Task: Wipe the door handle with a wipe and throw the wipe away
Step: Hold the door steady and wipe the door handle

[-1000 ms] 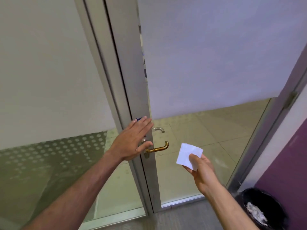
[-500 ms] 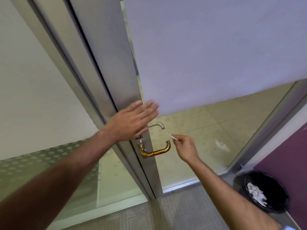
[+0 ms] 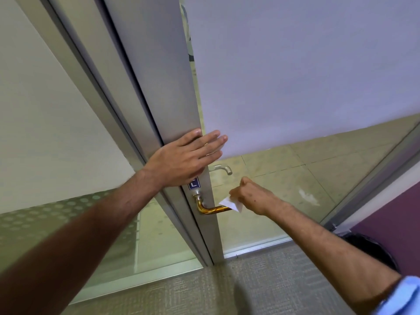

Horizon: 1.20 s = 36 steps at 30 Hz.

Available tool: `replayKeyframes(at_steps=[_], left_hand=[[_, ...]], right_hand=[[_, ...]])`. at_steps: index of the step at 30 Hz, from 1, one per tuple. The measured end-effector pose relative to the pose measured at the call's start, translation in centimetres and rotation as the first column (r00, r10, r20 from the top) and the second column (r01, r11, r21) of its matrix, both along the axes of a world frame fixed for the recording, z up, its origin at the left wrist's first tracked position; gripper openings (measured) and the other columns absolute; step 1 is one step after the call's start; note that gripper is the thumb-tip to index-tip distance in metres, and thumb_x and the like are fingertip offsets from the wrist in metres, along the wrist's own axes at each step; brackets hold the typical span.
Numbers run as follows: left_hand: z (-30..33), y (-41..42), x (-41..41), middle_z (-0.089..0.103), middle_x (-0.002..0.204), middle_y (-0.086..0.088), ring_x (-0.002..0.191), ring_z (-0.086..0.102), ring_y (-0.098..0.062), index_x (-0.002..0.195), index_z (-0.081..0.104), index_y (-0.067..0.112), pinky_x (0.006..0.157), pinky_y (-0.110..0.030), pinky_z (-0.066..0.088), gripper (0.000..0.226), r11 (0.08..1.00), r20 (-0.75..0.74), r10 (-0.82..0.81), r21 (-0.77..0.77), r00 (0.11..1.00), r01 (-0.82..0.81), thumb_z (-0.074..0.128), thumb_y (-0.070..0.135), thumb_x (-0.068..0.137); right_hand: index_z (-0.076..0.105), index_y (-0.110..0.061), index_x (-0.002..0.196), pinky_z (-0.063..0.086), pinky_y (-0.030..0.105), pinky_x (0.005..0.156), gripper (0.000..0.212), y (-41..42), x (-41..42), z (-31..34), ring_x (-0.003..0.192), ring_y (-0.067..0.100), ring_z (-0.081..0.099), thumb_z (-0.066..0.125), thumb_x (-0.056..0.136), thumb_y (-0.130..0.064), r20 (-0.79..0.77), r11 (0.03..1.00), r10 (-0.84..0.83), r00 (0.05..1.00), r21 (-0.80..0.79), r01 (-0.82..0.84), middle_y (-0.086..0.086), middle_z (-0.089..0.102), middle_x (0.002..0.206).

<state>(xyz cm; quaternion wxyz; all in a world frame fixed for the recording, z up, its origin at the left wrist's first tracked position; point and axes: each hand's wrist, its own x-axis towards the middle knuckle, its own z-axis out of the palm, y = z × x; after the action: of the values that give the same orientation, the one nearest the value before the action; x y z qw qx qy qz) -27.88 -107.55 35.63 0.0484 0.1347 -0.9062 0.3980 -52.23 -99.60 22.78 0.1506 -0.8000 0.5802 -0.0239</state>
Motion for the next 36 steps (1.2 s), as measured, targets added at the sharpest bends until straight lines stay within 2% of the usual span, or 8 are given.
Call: replayKeyframes(at_steps=[6, 11, 15, 18, 21, 25, 31, 36], left_hand=[[-0.2, -0.3, 0.0, 0.015, 0.174, -0.013, 0.161, 0.013, -0.032, 0.157, 0.045, 0.012, 0.129, -0.049, 0.011, 0.05, 1.0, -0.008, -0.011, -0.003, 1.0, 0.01, 0.041, 0.025, 0.109], [-0.4, -0.5, -0.1, 0.015, 0.174, -0.012, 0.16, 0.014, -0.031, 0.157, 0.043, 0.011, 0.129, -0.049, 0.013, 0.047, 0.999, -0.026, -0.023, -0.037, 0.999, 0.022, 0.04, 0.022, 0.111], [-0.8, -0.7, -0.1, 0.015, 0.174, -0.011, 0.16, 0.016, -0.031, 0.162, 0.033, 0.01, 0.128, -0.048, 0.013, 0.051, 0.996, -0.025, -0.024, -0.092, 0.999, 0.022, 0.029, 0.011, 0.111], [-1.1, -0.9, 0.0, 0.014, 0.174, -0.009, 0.16, 0.016, -0.03, 0.165, 0.026, 0.008, 0.128, -0.048, 0.011, 0.055, 0.99, -0.017, -0.019, -0.139, 1.0, 0.017, 0.029, 0.007, 0.111], [-1.2, -1.0, 0.0, 0.018, 0.174, -0.008, 0.159, 0.02, -0.028, 0.165, 0.027, 0.007, 0.128, -0.047, 0.014, 0.056, 0.988, -0.031, -0.033, -0.153, 0.999, 0.028, 0.037, 0.006, 0.11], [-1.3, -1.1, 0.1, 0.02, 0.174, -0.007, 0.159, 0.021, -0.026, 0.164, 0.028, 0.006, 0.128, -0.046, 0.014, 0.057, 0.988, -0.047, -0.041, -0.153, 0.998, 0.033, 0.039, 0.006, 0.109], [-1.1, -0.8, 0.0, 0.023, 0.173, -0.006, 0.158, 0.024, -0.025, 0.164, 0.031, 0.006, 0.127, -0.046, 0.015, 0.057, 0.987, -0.041, -0.038, -0.159, 0.998, 0.031, 0.041, 0.01, 0.108], [-1.3, -1.0, 0.0, 0.021, 0.173, -0.006, 0.159, 0.022, -0.026, 0.165, 0.028, 0.006, 0.128, -0.046, 0.015, 0.057, 0.988, -0.049, -0.036, -0.153, 0.998, 0.029, 0.043, 0.011, 0.11]], right_hand=[[0.068, -0.028, 0.115, 0.048, 0.035, 0.087, 0.025, -0.6, -1.4, -0.7, 0.126, 0.024, 0.047, 0.063, 0.091, -0.021, -0.253, 0.935, 0.229, 0.94, -0.21, -0.284, -0.001, 0.072, 0.115], [0.066, -0.027, 0.112, 0.045, 0.039, 0.104, 0.022, 2.2, 1.5, -2.3, 0.132, 0.032, 0.045, 0.05, 0.097, -0.029, -0.05, 0.99, 0.01, 0.999, -0.139, -0.017, 0.01, 0.049, 0.15], [0.058, -0.013, 0.13, 0.029, 0.041, 0.118, 0.051, 3.7, 5.8, -4.0, 0.129, 0.025, 0.054, 0.062, 0.083, 0.005, -0.015, 0.985, -0.064, 0.998, -0.162, 0.061, 0.01, 0.064, 0.134], [0.054, -0.003, 0.131, 0.03, 0.042, 0.118, 0.067, 3.6, 10.0, -4.2, 0.112, 0.026, 0.064, 0.068, 0.067, 0.009, -0.04, 0.977, -0.071, 0.997, -0.205, 0.061, 0.012, 0.069, 0.118], [0.071, 0.0, 0.107, 0.049, 0.031, 0.102, 0.057, 2.8, 13.2, -3.4, 0.073, 0.018, 0.071, 0.078, 0.051, -0.008, -0.154, 0.95, -0.063, 0.986, -0.312, 0.012, 0.006, 0.074, 0.08], [0.072, 0.003, 0.099, 0.057, 0.028, 0.084, 0.051, 1.9, 14.5, -3.1, 0.069, 0.022, 0.07, 0.082, 0.05, -0.008, -0.24, 0.932, -0.108, 0.965, -0.362, 0.015, 0.012, 0.073, 0.074], [0.066, 0.004, 0.117, 0.053, 0.036, 0.093, 0.047, 1.8, 11.2, -4.1, 0.093, 0.032, 0.07, 0.068, 0.071, -0.007, -0.55, 0.793, 0.192, 0.813, -0.401, -0.459, 0.023, 0.074, 0.099], [0.066, -0.003, 0.116, 0.048, 0.038, 0.104, 0.047, 1.7, 3.8, -4.1, 0.108, 0.029, 0.067, 0.079, 0.071, -0.007, -0.579, 0.651, 0.404, 0.708, -0.362, -0.667, 0.025, 0.067, 0.122]])
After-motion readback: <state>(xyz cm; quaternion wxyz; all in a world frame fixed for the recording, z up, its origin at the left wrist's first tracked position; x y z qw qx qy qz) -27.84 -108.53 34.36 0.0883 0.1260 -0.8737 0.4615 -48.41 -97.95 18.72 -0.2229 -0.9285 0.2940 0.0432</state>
